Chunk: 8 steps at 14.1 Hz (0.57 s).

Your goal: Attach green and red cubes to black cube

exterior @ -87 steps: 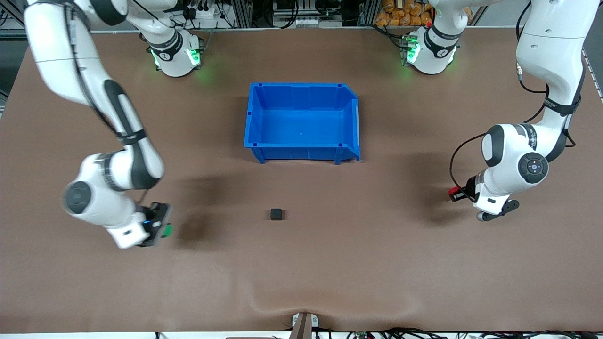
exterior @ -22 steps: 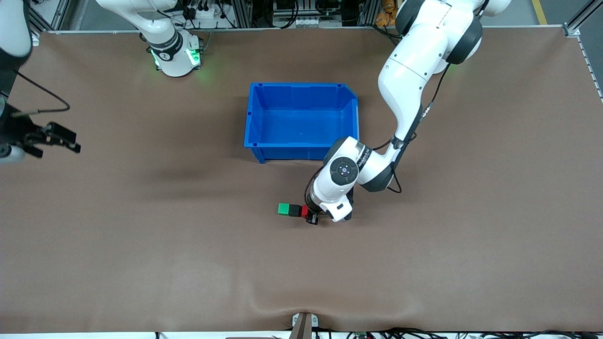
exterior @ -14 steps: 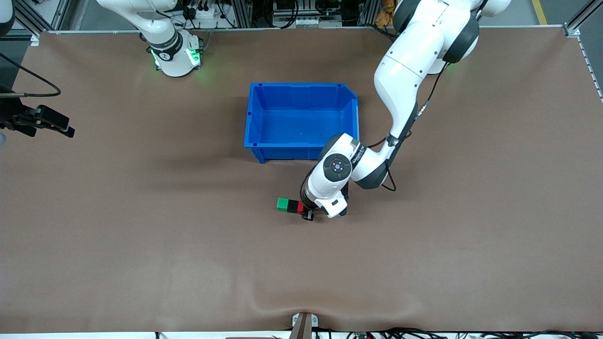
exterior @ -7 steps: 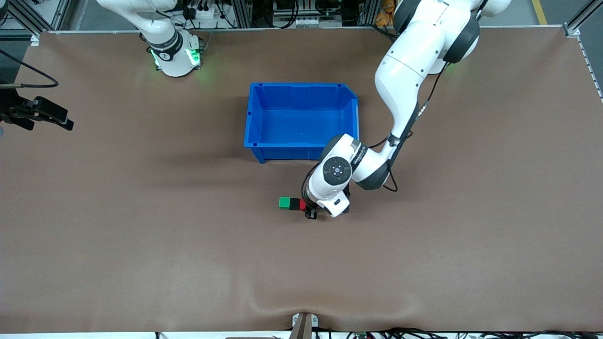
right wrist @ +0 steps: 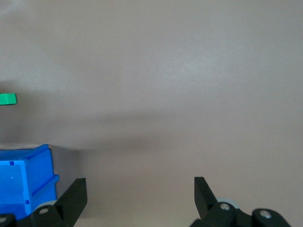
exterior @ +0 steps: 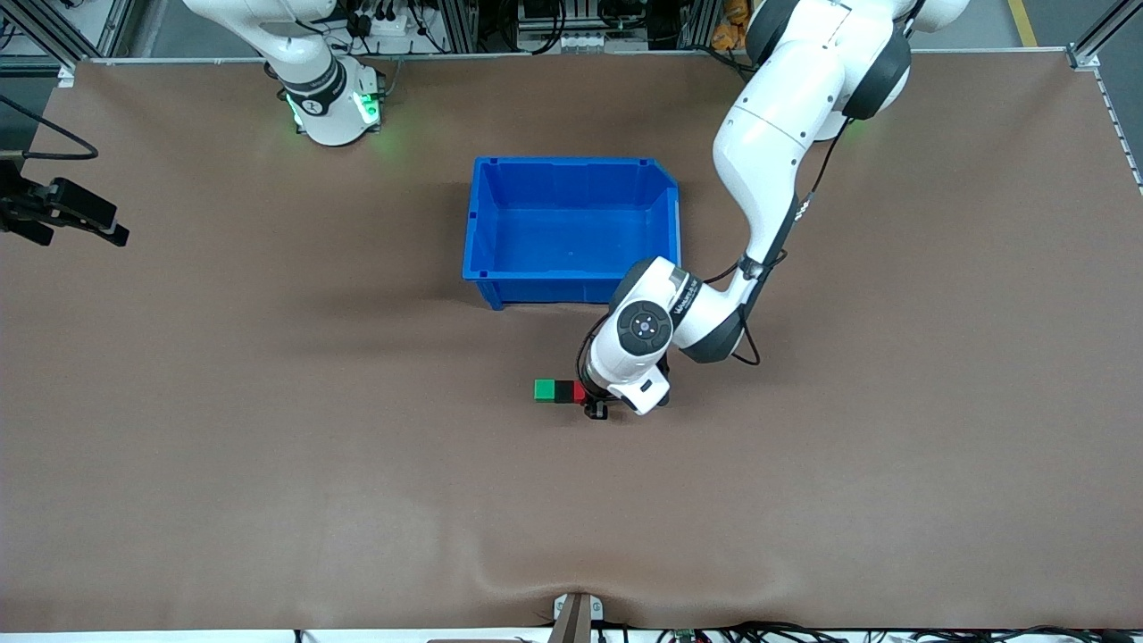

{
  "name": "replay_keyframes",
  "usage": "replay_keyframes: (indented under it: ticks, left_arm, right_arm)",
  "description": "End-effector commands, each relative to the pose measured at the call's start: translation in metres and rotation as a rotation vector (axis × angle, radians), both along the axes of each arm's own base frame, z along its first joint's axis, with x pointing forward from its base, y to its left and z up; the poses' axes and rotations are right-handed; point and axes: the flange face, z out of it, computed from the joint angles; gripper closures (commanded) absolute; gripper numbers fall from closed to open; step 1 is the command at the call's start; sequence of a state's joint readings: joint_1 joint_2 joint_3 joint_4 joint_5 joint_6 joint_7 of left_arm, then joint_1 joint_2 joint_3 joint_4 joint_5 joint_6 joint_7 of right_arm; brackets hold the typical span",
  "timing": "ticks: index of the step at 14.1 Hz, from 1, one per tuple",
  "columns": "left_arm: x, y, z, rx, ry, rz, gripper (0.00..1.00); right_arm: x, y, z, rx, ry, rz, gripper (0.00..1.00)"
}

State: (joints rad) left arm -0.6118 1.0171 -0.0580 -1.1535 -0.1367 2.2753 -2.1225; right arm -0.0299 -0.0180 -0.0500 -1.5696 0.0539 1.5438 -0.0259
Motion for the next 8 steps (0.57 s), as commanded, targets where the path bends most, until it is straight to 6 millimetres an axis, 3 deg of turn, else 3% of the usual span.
replay_keyframes:
  ticks: [1,5,8]
  left_arm:
    - [0.004,0.005,0.018,0.014,-0.012,-0.002,0.0]
    - [0.011,0.012,0.076,0.046,-0.052,-0.065,0.0]
    - [0.025,0.041,0.13,0.058,-0.072,-0.153,0.0]
  right_arm:
    - [0.001,0.0,0.004,0.013,0.006,-0.014,0.0]
    - [0.003,0.0,-0.001,0.012,0.015,-0.011,0.0]
    - [0.003,-0.001,0.0,0.012,0.013,-0.012,0.0]
